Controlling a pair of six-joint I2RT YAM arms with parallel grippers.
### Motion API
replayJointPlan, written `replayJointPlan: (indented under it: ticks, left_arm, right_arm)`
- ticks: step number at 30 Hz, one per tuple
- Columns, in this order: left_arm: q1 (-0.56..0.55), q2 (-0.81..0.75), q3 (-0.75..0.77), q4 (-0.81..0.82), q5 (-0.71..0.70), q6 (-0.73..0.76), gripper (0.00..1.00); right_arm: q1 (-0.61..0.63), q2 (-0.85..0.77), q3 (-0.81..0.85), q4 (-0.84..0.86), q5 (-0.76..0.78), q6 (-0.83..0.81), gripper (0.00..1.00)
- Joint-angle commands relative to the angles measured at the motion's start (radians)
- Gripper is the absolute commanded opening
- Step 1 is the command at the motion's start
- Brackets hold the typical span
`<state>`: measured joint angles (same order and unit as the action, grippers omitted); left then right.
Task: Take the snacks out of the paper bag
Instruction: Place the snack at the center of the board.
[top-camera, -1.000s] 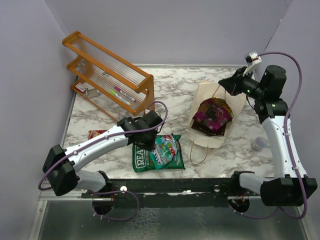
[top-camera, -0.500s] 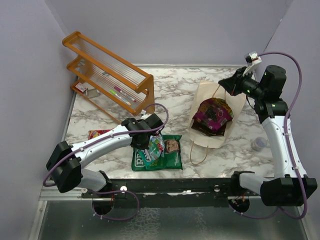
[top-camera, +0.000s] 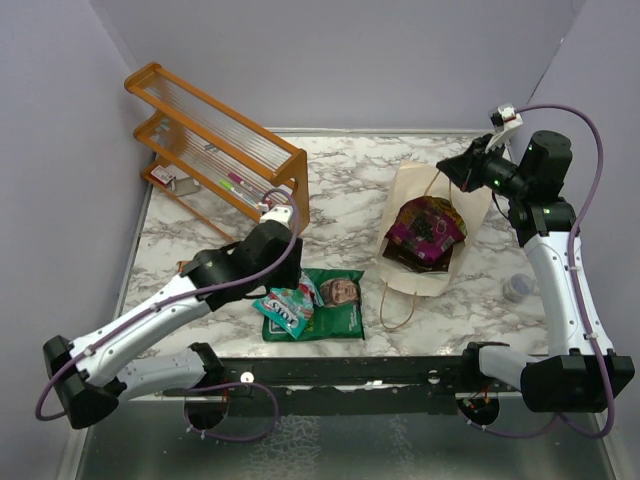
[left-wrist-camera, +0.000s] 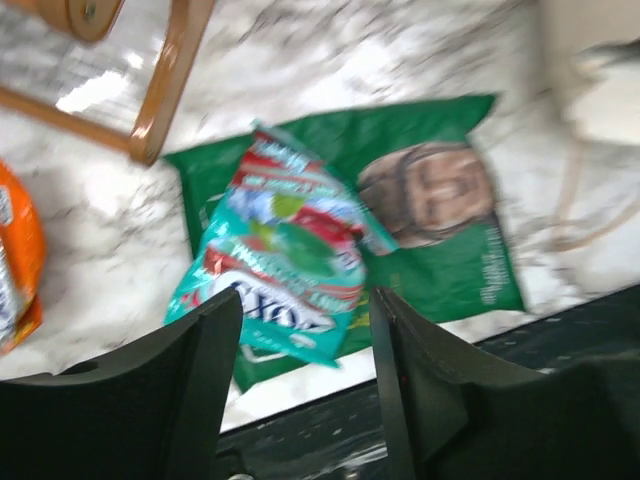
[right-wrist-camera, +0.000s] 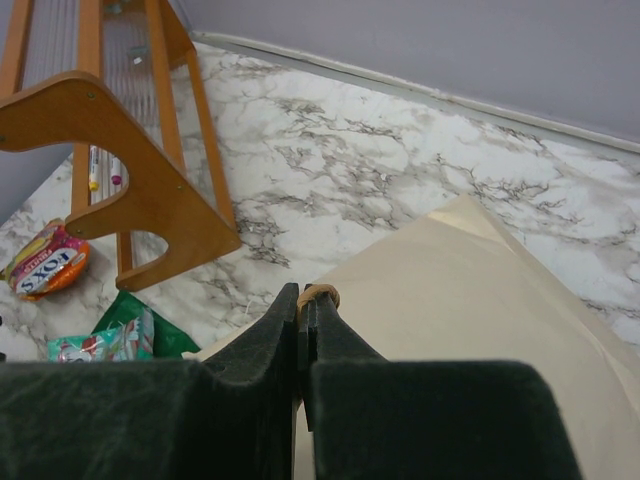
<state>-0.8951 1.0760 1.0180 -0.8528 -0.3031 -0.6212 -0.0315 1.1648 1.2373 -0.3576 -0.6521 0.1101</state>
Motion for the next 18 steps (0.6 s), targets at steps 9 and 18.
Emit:
replayJointPlan:
  ticks: [9,18]
  left_arm:
    - [-0.073,-0.104,-0.072,0.416,0.223,0.046,0.78]
    - [-0.359,0.148,0.033,0.580,-0.006,0.278,0.82]
  right_arm:
    - [0.004,-0.006,-0.019,0.016,-0.002,-0.006,0.02]
    - [0.005,-0.005,-0.029,0.022,-0.010,-0.003,0.01]
